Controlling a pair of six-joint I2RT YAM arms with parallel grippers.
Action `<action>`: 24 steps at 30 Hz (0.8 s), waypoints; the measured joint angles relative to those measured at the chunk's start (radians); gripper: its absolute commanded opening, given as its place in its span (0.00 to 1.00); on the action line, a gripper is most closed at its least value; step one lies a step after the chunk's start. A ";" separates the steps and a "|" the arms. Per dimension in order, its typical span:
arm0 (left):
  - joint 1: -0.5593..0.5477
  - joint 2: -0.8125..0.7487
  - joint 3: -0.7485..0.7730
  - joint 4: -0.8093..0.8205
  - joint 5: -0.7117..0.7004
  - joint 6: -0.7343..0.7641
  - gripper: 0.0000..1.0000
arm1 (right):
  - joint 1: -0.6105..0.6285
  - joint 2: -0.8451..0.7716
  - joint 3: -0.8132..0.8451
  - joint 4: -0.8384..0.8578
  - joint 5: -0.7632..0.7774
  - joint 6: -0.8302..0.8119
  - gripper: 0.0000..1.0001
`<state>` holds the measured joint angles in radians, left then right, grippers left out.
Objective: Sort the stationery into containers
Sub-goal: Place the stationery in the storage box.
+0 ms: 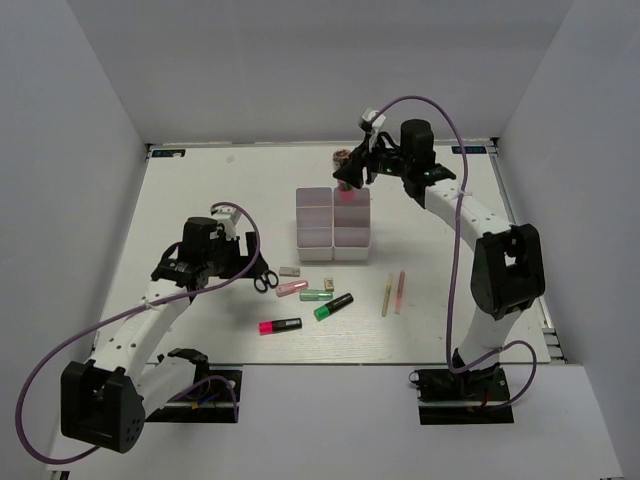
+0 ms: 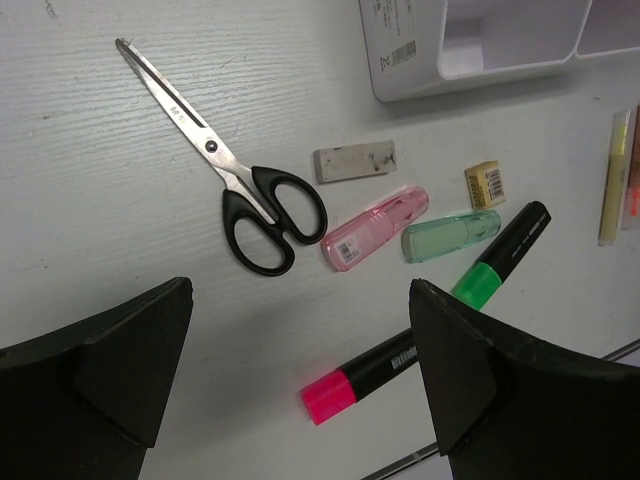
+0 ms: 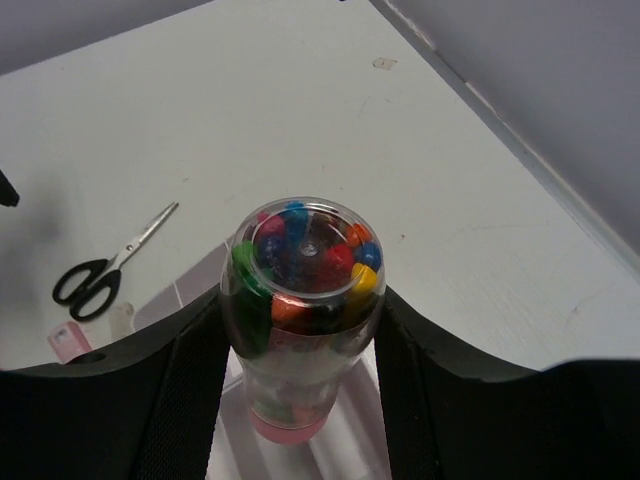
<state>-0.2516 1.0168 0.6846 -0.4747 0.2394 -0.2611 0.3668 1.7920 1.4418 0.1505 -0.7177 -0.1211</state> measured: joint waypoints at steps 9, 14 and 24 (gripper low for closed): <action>0.000 0.009 0.000 0.001 0.011 0.009 1.00 | -0.001 0.019 -0.100 0.098 -0.003 -0.196 0.00; 0.000 0.009 0.000 0.001 0.013 0.010 1.00 | -0.005 0.024 -0.159 0.159 -0.006 -0.287 0.00; 0.000 0.009 0.000 0.001 0.013 0.013 1.00 | -0.009 0.021 -0.276 0.230 -0.011 -0.397 0.42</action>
<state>-0.2516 1.0260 0.6846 -0.4736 0.2520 -0.2478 0.3576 1.8130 1.1656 0.3801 -0.7292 -0.5182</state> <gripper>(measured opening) 0.994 0.578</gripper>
